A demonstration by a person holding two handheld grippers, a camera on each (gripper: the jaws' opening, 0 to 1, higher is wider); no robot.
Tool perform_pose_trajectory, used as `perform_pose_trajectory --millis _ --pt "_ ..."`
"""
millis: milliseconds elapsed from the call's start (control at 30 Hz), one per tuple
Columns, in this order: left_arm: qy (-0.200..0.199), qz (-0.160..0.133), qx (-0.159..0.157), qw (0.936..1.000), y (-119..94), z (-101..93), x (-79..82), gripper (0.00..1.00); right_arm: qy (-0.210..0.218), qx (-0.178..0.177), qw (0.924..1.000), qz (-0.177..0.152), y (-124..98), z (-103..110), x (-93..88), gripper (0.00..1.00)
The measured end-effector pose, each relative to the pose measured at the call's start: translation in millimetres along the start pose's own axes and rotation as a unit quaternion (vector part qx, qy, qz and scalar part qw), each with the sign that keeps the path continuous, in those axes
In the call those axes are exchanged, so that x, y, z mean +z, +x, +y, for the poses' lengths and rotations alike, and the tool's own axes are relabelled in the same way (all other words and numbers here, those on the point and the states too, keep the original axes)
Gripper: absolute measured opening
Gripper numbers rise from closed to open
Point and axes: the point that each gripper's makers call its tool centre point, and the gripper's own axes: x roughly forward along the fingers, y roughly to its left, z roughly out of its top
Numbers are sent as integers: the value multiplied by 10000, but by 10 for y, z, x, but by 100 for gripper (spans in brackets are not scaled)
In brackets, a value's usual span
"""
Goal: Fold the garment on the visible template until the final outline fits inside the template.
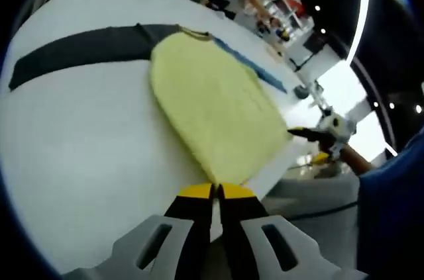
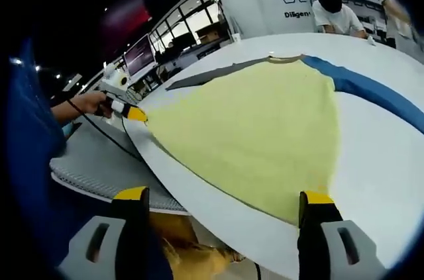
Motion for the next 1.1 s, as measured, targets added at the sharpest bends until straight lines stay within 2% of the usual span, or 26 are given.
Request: perform_pose_trajectory --millis 100,167,267,333,400,433,533,633,733,800,833,867,933,1000,1033,1100 --pt "-35 17 155 9999 40 145 -99 2 24 -43 10000 -44 -27 -1 11 94" --pt "120 172 385 9990 22 240 -197 1 1 -93 9999 -68 -34 -24 13 94" --pt "227 261 449 9984 -13 200 -253 0 -3 -123 9999 -84 -30 -77 4 94" --pt "318 169 484 9982 -128 220 -249 0 -28 -185 9997 -128 -32 -110 32 94" --pt "325 -6 505 9982 -174 242 -200 0 -49 -220 9996 -186 -36 -98 78 94" --pt "290 -445 493 9974 -232 263 -70 0 -46 -228 9995 -212 -36 -91 96 94" --pt "40 -1107 602 9920 -351 346 128 8 -40 -257 9993 -268 -18 -122 114 94" --pt "-83 -1584 888 9833 -446 549 305 25 -47 -270 9992 -301 -15 -86 150 94" --pt "-181 -1859 1056 9767 -488 702 458 41 -40 -264 9992 -283 -4 -87 127 94" --pt "-199 -1947 1082 9747 -504 754 512 54 -34 -266 9992 -282 -7 -80 128 94" --pt "-239 -2089 1107 9714 -521 805 585 60 -26 -266 9992 -281 -11 -75 127 94" --pt "-372 -2294 1193 9653 -550 898 702 68 -11 -266 9993 -275 -21 -67 122 94" --pt "-610 -2762 1414 9487 -645 1110 940 77 0 -287 9993 -260 -34 -81 99 94" --pt "-799 -3103 1590 9338 -747 1267 1082 80 35 -320 9992 -250 -59 -103 93 94" --pt "-931 -3386 1728 9202 -849 1403 1180 79 46 -339 9991 -246 -75 -104 99 94" --pt "-1024 -3559 1814 9110 -914 1496 1236 79 50 -350 9991 -238 -78 -119 91 94"
